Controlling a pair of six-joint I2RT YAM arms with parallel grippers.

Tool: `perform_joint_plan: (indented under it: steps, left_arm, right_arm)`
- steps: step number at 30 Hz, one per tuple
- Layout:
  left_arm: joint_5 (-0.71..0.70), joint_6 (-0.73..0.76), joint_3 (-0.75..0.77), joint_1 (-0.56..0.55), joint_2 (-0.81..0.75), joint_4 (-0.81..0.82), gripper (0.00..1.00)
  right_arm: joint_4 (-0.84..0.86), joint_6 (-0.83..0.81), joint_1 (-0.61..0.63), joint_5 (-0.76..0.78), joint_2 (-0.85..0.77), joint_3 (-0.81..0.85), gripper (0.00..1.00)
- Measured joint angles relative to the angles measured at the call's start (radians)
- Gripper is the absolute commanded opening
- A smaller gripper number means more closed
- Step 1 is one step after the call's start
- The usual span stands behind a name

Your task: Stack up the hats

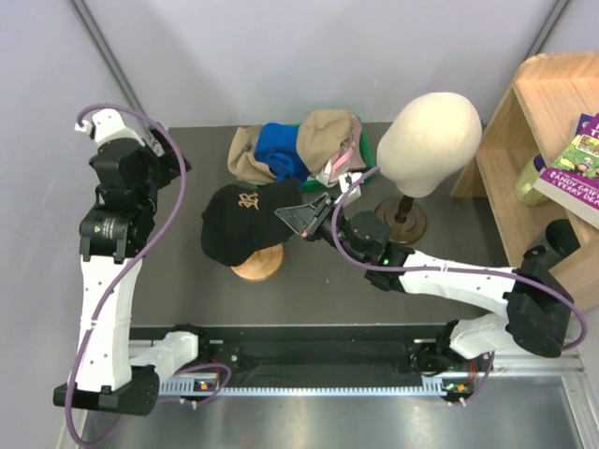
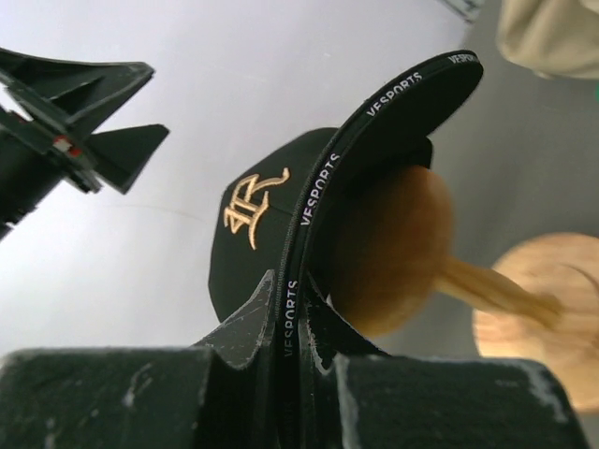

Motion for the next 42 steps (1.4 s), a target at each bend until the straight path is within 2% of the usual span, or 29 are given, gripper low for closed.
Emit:
perform_joint_plan:
  steps: [8, 15, 21, 23, 27, 29, 32, 33, 36, 42]
  left_arm:
    - [0.143, -0.006, -0.118, 0.000, -0.003, 0.016, 0.99]
    - [0.222, 0.005, -0.174, 0.000, -0.016, 0.039, 0.99]
    - [0.383, -0.022, -0.317, 0.000, -0.086, 0.071, 0.99]
    - [0.433, -0.042, -0.374, 0.000, -0.109, 0.076, 0.99]
    - [0.503, -0.086, -0.463, 0.000, -0.148, 0.090, 0.99]
    - [0.520, -0.103, -0.486, 0.000, -0.162, 0.096, 0.99]
    - [0.537, -0.118, -0.507, 0.000, -0.179, 0.115, 0.99]
    - [0.542, -0.122, -0.516, 0.000, -0.185, 0.124, 0.99]
    - [0.549, -0.134, -0.538, 0.000, -0.191, 0.137, 0.99]
    - [0.549, -0.141, -0.562, 0.000, -0.191, 0.152, 0.99]
  right_arm:
    - [0.008, 0.019, -0.033, 0.005, -0.022, -0.121, 0.00]
    - [0.010, 0.019, -0.052, 0.012, -0.019, -0.130, 0.00]
    - [0.013, 0.040, -0.066, 0.044, -0.012, -0.153, 0.02]
    - [0.013, 0.045, -0.066, 0.047, -0.004, -0.153, 0.07]
    - [0.005, 0.045, -0.067, 0.051, 0.008, -0.153, 0.26]
    - [-0.018, 0.042, -0.068, 0.056, 0.010, -0.153, 0.32]
    - [-0.055, 0.033, -0.070, 0.062, 0.010, -0.168, 0.54]
    - [-0.068, 0.025, -0.071, 0.064, 0.009, -0.180, 0.70]
    - [-0.113, -0.008, -0.072, 0.064, 0.009, -0.206, 0.86]
    - [-0.153, -0.062, -0.072, 0.060, -0.002, -0.210, 0.92]
